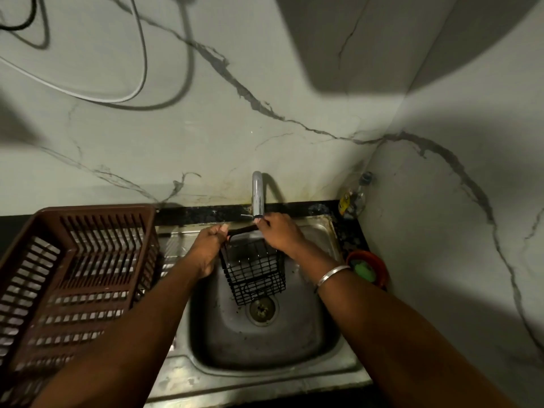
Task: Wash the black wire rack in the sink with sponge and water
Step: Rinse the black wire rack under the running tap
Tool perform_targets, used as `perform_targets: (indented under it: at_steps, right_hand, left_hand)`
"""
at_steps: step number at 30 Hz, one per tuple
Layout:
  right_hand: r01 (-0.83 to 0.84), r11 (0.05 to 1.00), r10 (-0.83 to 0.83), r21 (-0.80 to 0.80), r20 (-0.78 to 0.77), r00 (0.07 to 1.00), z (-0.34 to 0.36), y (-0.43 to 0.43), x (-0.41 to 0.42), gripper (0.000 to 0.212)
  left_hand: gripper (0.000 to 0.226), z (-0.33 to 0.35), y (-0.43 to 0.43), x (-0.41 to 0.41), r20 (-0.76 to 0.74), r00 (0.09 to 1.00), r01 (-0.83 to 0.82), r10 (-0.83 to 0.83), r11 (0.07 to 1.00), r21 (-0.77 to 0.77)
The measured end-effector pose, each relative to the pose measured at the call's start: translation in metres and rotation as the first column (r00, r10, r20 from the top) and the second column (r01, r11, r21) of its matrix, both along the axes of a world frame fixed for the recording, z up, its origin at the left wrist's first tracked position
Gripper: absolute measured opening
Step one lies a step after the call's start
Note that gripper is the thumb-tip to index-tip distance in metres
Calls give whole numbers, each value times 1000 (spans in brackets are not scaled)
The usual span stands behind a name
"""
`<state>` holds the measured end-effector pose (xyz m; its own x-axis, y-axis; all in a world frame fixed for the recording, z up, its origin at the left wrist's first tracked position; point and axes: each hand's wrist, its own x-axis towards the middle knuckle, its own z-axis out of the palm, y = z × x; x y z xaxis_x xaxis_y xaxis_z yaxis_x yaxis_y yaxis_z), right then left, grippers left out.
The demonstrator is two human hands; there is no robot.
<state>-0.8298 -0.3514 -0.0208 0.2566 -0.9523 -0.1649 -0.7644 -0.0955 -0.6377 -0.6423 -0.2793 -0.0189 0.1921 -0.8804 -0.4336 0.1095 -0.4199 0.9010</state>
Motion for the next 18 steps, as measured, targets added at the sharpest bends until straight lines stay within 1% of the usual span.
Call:
perform_targets:
  at_steps: [2, 3, 5, 7, 9, 10, 11, 14, 17, 18]
  right_hand:
    - [-43, 999, 43, -1, -23, 999, 0, 7, 14, 41]
    - [-41, 999, 41, 2, -18, 999, 1, 9, 16, 38]
    - [-63, 997, 61, 47, 54, 997, 0, 6, 13, 29]
    - [-102, 993, 98, 64, 74, 992, -2, 4, 9, 27]
    - [-130, 991, 127, 38, 76, 989, -5, 5, 14, 30]
    - [-136, 990, 133, 29, 68, 989, -6, 6, 18, 29]
    - [-135, 990, 133, 31, 64, 989, -5, 6, 21, 28]
    - [-67, 996, 58, 50, 160, 985, -4, 1, 11, 28]
    - [-21, 988, -24, 153, 286, 958, -4, 2, -1, 36]
    - [-15, 982, -46, 188, 314, 948, -2, 4, 0, 38]
  left_hand:
    - [32, 0, 0, -3, -3, 1000, -2, 2, 1000, -3]
    - [32, 1, 2, -5, -13, 1000, 5, -5, 1000, 0]
    - [32, 2, 7, -3, -12, 999, 41, -41, 999, 17]
    - [29, 6, 7, 2, 69, 986, 147, -149, 989, 25]
    - [27, 10, 2, 4, 204, 926, 316, -317, 948, 39]
    - [26, 10, -1, 3, 267, 885, 383, -381, 923, 45]
    - [25, 7, -3, 3, 306, 862, 410, -404, 911, 47]
    - [31, -4, 0, 10, 290, 876, 382, -386, 921, 70]
    - [36, -14, 7, 20, 245, 890, 388, -384, 921, 37]
    - [35, -15, 7, 22, 251, 889, 389, -383, 921, 31]
